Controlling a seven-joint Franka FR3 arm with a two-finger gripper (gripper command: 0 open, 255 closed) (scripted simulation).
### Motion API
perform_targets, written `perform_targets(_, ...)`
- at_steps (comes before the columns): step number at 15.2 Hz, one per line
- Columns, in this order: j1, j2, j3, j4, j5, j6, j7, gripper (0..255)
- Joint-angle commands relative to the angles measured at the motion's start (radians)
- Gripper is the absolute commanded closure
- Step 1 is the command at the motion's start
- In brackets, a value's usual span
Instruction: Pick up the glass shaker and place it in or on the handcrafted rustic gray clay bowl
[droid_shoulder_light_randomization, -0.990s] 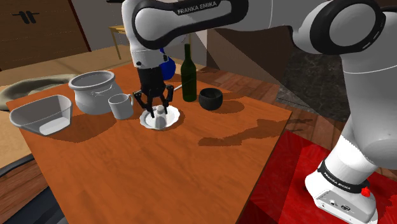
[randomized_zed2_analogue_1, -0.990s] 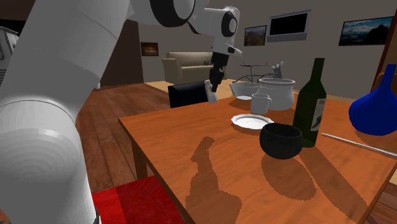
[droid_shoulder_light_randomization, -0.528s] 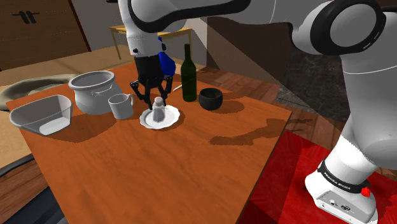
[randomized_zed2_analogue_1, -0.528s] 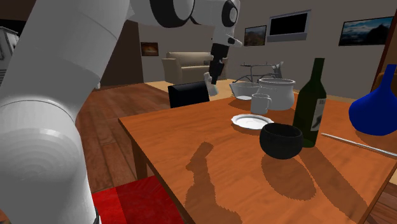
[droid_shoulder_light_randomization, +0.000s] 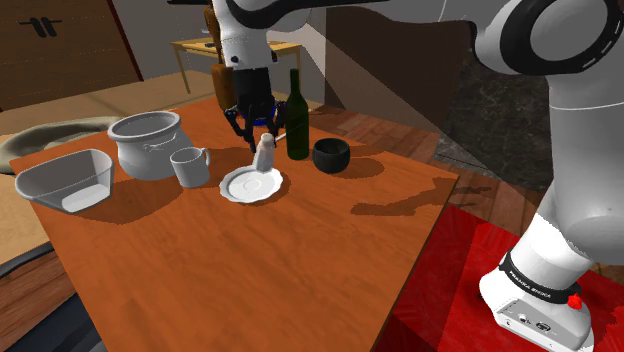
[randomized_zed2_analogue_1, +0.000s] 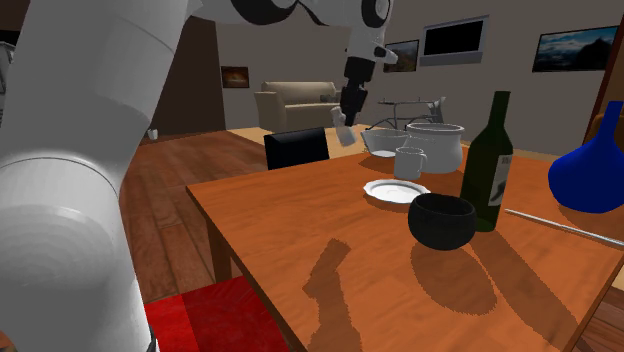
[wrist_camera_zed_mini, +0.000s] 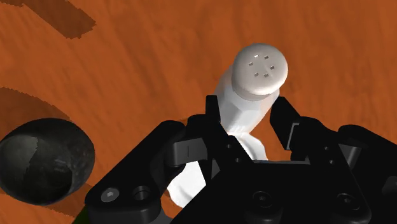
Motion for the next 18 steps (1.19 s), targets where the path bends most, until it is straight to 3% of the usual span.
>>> perform_targets(1, -0.034, -0.016, -0.010, -0.026, 0.004, 0.005, -0.043, 255)
perform_targets(9, -0.167, -0.080, -0.059, -0.095, 0.017, -0.006, -0.215, 255)
perform_targets(18, -0.292, -0.068, -0.122, -0.053, 0.003, -0.053, -0.400, 255)
